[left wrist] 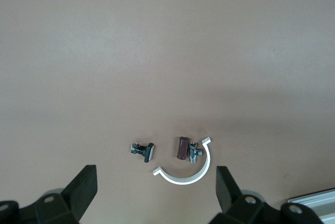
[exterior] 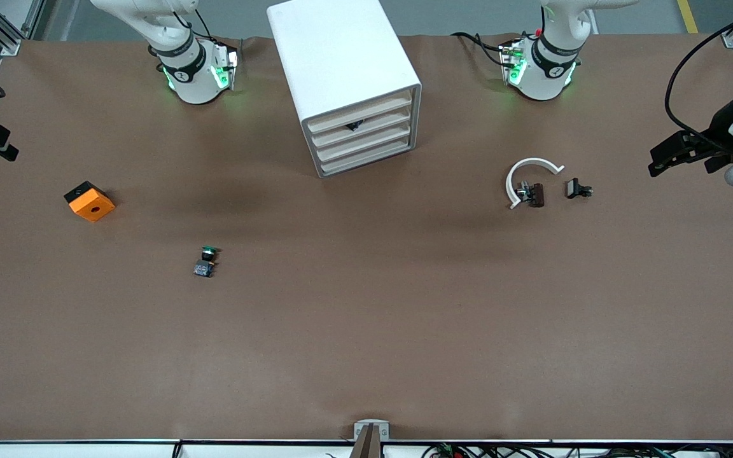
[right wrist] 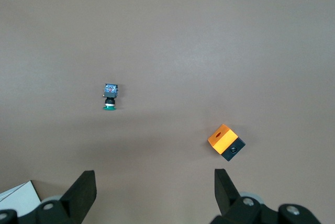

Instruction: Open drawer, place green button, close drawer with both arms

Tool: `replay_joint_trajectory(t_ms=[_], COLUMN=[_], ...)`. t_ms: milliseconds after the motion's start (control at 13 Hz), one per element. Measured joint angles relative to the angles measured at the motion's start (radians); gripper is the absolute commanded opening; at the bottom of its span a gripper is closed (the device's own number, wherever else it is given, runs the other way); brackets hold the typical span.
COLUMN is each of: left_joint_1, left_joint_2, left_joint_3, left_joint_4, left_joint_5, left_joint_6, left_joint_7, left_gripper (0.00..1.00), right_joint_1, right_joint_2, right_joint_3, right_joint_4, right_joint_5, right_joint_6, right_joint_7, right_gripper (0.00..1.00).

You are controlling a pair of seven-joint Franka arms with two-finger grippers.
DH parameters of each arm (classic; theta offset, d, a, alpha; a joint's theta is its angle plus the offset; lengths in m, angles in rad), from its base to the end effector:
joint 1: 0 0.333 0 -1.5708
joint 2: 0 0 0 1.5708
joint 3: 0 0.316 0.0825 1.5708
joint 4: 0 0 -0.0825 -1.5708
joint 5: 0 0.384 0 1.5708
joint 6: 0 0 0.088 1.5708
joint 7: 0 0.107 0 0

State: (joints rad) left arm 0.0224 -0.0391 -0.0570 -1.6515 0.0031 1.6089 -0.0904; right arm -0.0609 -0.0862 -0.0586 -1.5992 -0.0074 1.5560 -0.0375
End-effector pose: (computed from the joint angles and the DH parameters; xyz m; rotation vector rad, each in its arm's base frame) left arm 0.5445 -0.0191 0.6111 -3.1348 -0.0874 0.0051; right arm 0.5221 -0.0650 0.6563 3.1325 -0.1288 0.0667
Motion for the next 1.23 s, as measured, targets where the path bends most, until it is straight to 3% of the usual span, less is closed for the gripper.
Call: replay_joint_trajectory(t_ms=[769,1077,1231], left_joint_1=[-0.005,-0.027,-0.033], left_joint_2=[0.016,0.108,0.177], left_joint_3=[-0.001,-0.025,-0.049], left_joint_4=[0.000,-0.008,-0.008], left_joint_5=[0.000,0.000,0.000], left_joint_6=[-0.004,0.001,0.025], left_joint_7=[0.000,0.000,0.000], left_gripper=[1.00,1.00,1.00], right_joint_1=[0.000,0.002,0.025], right_joint_2=[0.000,0.027,0.100], right_joint_3=[0.000,0.006,0.013], right_joint_4=[0.000,-0.003,-0.003], right_joint_5=[0.000,0.001,0.000], right_joint_6=[-0.031,-0.024,0.000], right_joint_7=[0.000,0.000,-0.001], right_gripper=[1.00,1.00,1.00])
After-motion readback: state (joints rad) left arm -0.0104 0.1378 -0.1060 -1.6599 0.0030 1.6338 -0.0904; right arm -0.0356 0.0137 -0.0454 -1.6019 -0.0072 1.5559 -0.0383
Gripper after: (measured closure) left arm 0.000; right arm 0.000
